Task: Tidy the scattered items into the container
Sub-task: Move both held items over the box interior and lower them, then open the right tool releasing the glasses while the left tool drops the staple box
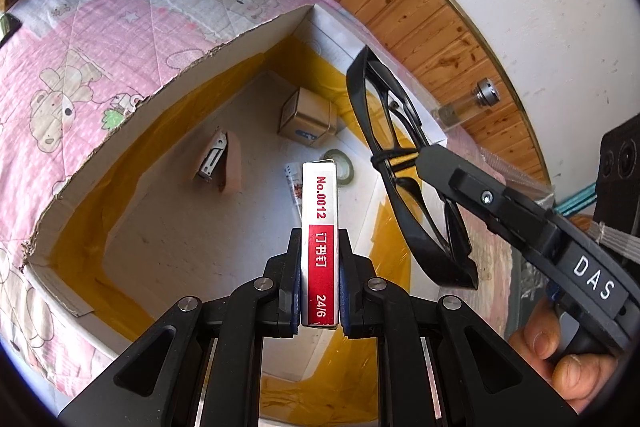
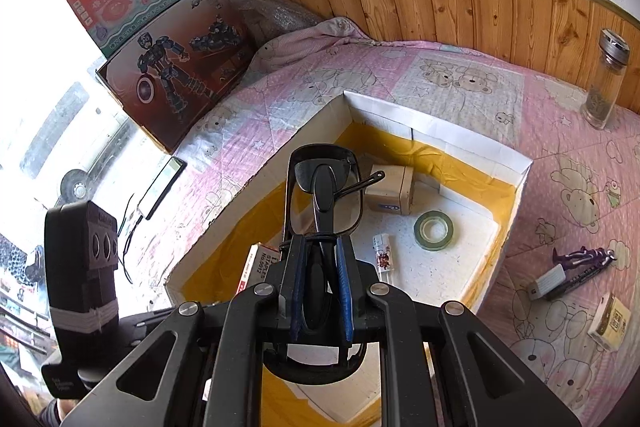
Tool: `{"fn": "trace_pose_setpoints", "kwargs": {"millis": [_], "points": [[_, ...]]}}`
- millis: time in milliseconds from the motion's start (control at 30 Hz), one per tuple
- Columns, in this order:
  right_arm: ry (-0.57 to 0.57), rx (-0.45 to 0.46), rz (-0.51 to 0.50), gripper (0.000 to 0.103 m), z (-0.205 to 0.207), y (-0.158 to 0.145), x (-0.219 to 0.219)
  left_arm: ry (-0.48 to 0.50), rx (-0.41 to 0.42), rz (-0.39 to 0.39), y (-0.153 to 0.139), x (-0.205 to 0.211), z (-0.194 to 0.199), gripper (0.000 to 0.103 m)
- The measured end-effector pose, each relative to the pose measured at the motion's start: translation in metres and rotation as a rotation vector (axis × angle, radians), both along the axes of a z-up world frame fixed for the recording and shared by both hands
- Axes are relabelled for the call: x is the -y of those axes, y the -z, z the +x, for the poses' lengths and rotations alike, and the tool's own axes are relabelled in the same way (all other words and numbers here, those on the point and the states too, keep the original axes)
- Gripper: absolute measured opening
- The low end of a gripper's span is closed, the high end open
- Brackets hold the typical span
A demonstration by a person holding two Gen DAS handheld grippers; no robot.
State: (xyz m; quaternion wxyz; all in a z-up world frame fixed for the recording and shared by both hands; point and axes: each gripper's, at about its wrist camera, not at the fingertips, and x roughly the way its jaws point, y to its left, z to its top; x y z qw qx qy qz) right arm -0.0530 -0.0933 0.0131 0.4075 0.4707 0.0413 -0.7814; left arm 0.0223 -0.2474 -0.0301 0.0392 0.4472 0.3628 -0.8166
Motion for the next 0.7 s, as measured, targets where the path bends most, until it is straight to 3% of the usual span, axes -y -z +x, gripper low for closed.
{"fn": "trace_pose_setpoints", "kwargs": {"millis": [700], "points": [[0.01, 0.169, 0.015, 0.016, -0.054, 0.048, 0.05, 0.011, 0.049, 0.004, 0.013, -0.01, 0.006, 0.014]]}}
